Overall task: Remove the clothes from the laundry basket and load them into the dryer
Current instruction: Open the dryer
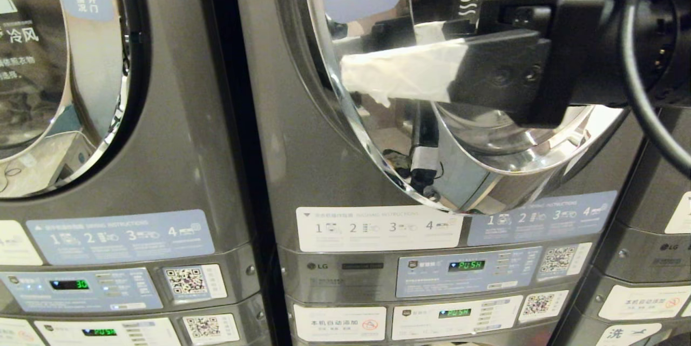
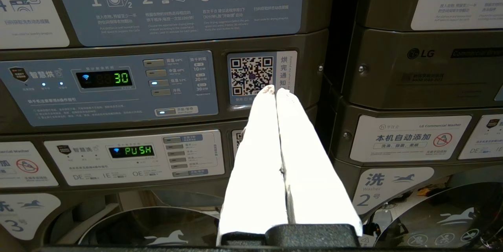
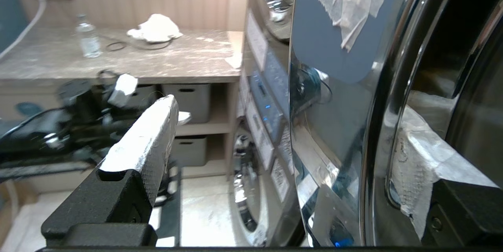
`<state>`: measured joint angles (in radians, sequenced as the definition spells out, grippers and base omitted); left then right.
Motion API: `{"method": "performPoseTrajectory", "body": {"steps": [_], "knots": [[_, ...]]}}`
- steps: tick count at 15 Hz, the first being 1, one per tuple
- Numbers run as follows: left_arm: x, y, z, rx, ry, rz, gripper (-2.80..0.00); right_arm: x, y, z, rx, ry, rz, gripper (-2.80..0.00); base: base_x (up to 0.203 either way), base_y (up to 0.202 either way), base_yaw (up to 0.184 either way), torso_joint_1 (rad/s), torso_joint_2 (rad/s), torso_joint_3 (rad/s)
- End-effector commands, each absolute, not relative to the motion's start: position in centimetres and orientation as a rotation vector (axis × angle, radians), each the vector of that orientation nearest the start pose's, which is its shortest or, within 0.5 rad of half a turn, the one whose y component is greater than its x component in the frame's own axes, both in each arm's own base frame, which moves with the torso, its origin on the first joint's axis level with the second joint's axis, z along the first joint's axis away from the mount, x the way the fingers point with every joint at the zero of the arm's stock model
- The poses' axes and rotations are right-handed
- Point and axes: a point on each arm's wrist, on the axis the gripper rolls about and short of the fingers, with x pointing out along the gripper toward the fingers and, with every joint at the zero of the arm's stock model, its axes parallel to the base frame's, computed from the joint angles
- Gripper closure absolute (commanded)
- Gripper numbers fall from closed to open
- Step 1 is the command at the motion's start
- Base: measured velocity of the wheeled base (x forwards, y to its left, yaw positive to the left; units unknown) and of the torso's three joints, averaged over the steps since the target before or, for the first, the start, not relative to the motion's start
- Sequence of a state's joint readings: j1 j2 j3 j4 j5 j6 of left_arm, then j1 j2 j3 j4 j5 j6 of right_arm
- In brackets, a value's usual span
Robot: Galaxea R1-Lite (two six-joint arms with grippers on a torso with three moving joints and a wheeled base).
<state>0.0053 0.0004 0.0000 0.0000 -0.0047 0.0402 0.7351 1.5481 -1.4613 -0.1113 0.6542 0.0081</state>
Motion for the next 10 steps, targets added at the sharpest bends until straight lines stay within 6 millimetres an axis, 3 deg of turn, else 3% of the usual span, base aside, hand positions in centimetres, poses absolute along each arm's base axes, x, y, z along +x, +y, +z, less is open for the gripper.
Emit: {"method": "performPoseTrajectory", "body": {"steps": [1, 10], "knots": [[-2.3, 0.0, 7.5, 0.040, 0.000, 0.002, 0.00, 17.2, 17.5, 37.2, 0.009, -0.057, 1.437, -2.80, 0.000, 0.000, 0.000, 0.000, 0.00, 0.000], [-2.3, 0.0, 7.5, 0.040, 0.001, 0.002, 0.00, 12.7, 13.7, 36.9, 0.044, -0.031, 1.565, -2.80, 0.000, 0.000, 0.000, 0.000, 0.00, 0.000]]}}
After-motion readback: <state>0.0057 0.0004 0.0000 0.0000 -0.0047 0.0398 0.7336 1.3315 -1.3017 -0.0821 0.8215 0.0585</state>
